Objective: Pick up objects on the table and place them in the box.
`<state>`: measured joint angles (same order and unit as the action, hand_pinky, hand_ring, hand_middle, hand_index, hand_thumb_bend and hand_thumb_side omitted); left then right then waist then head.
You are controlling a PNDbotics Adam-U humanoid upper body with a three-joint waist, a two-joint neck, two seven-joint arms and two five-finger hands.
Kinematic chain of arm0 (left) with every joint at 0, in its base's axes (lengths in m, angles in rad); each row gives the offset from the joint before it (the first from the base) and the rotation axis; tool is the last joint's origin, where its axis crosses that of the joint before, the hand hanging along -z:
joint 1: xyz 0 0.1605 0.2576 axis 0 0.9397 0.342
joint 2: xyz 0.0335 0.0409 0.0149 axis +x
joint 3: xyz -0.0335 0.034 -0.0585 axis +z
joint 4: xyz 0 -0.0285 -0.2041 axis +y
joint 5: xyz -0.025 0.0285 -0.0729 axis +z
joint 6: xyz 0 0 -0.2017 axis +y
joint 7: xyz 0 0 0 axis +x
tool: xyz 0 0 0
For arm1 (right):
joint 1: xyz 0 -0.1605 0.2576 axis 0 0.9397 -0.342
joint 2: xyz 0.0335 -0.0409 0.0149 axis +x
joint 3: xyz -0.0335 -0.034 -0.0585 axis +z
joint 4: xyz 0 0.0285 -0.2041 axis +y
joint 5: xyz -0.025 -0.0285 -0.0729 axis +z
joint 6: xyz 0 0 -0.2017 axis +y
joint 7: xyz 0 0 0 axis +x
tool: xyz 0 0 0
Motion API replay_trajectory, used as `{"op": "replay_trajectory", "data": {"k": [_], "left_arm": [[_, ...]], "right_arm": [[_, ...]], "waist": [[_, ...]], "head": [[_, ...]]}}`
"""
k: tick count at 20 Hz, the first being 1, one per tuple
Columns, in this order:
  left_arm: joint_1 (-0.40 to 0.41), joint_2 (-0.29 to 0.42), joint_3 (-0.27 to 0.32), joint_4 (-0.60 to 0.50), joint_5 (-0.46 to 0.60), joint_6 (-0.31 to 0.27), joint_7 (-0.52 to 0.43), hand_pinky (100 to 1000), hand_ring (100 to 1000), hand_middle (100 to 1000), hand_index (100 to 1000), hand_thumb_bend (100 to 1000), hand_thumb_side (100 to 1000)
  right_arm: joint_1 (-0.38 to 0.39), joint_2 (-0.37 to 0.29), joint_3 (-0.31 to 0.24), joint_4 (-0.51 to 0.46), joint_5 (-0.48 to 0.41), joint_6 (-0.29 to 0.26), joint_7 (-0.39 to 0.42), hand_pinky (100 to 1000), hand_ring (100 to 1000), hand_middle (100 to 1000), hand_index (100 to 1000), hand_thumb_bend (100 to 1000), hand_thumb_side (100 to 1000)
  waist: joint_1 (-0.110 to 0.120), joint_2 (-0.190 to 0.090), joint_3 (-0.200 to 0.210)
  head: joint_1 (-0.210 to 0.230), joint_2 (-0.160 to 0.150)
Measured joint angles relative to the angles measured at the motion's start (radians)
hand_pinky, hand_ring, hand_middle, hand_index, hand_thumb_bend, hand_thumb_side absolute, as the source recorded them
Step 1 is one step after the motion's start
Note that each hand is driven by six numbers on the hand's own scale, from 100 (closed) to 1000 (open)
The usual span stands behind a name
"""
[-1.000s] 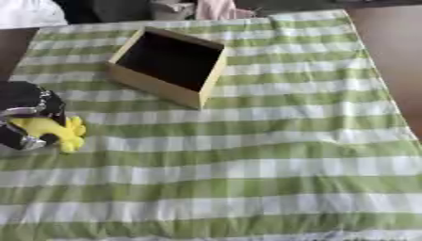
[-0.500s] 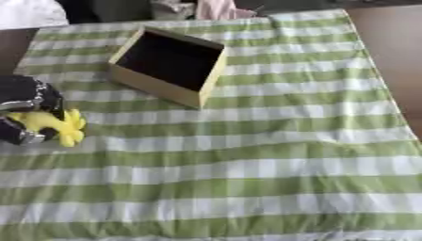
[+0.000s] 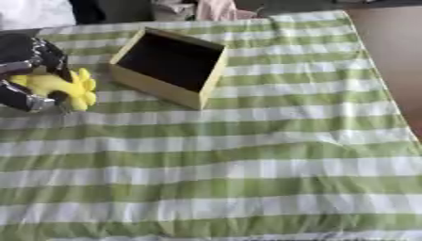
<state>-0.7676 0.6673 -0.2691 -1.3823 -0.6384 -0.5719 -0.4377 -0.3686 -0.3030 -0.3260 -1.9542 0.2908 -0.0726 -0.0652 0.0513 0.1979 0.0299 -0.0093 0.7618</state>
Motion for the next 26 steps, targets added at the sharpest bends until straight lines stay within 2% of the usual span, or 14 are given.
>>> {"op": "replay_trajectory", "data": {"k": [13,19,26], "left_arm": [[-0.178,-0.198,0.032,0.053,0.015,0.127,0.019,170,417,404,519,100,151],[-0.255,-0.323,0.037,0.151,-0.054,0.144,0.012,171,418,405,521,100,180],[-0.326,-0.444,0.060,0.298,-0.191,0.138,0.029,179,422,411,525,100,171]], "right_arm": [[0.005,0.009,0.001,0.000,-0.003,0.002,0.004,658,731,733,781,100,689],[0.005,0.017,0.004,0.000,-0.009,-0.002,0.009,658,731,732,781,100,689],[0.001,0.026,0.010,0.000,-0.021,-0.004,0.016,657,731,732,781,100,691]], "waist": [[-0.004,-0.007,0.002],[-0.006,-0.008,-0.007],[-0.009,-0.001,-0.023]], "head": [[0.026,0.000],[0.037,-0.008],[0.051,-0.009]]}}
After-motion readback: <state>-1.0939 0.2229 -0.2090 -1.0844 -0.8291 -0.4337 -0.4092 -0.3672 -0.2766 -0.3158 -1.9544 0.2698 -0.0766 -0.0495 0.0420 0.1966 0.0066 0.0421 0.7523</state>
